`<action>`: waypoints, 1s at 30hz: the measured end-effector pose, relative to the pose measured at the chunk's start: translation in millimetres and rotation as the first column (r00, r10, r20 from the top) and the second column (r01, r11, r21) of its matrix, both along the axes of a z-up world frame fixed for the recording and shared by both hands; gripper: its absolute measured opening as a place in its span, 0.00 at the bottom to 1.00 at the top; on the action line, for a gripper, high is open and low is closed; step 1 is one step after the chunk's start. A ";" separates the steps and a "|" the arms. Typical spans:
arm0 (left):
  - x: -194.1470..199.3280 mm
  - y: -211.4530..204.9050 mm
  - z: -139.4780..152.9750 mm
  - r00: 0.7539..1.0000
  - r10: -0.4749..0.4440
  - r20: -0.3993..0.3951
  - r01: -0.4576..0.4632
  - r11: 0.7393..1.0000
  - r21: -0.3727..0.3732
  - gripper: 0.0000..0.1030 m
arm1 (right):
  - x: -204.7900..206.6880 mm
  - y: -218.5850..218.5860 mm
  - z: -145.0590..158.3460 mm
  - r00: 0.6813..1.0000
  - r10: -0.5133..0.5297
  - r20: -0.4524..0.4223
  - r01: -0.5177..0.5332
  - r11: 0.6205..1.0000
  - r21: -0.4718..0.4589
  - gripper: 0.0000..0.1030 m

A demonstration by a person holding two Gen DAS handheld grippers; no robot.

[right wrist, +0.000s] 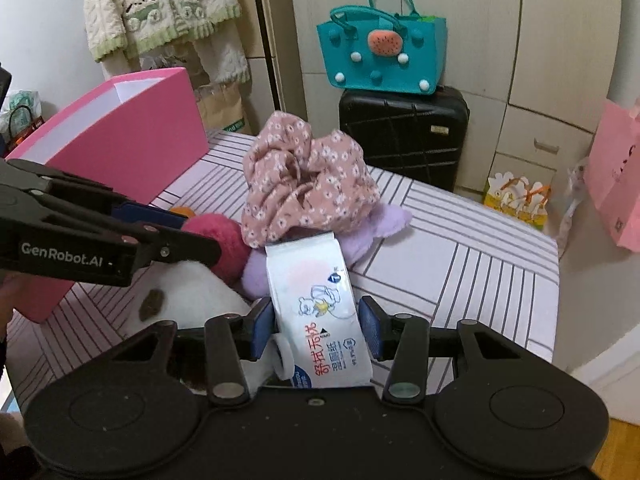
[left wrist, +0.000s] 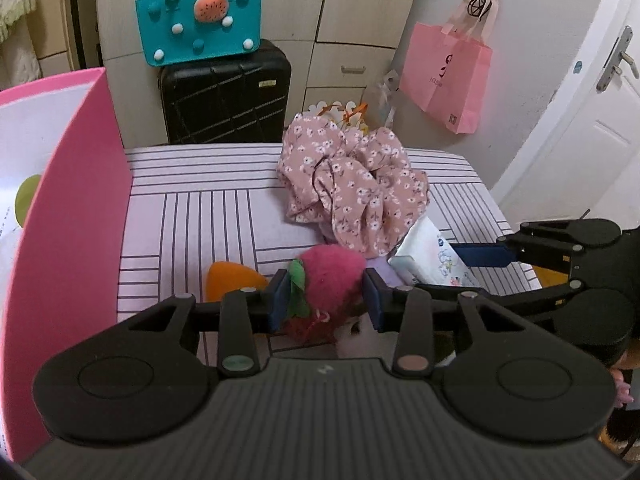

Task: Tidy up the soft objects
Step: 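Grasp the pink fluffy pom-pom with the left tool while the right tool grasps the white wipes pack, then lift and carry the pom-pom with the left tool while the right tool carries the wipes to the box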

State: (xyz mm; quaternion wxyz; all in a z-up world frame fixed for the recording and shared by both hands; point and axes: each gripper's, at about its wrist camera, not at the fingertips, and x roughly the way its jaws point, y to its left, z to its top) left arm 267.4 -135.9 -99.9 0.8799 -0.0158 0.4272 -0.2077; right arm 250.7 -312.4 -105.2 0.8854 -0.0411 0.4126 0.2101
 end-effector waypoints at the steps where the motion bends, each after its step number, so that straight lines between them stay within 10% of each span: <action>1: 1.6 0.0 -0.9 1.000 0.003 -0.006 -0.003 1.000 -0.001 0.39 | 1.2 -0.6 -1.4 1.000 -0.005 -0.007 0.005 1.000 0.003 0.50; 12: 10.8 -3.6 -11.3 1.000 -0.019 -0.015 0.019 1.000 -0.023 0.48 | -0.7 -6.8 -6.9 0.999 -0.047 -0.013 0.048 0.998 0.041 0.49; 30: -2.6 -8.1 -8.7 0.996 -0.039 0.080 0.035 0.998 0.046 0.27 | -6.7 -5.9 -6.2 0.997 -0.071 0.014 0.070 0.996 0.060 0.48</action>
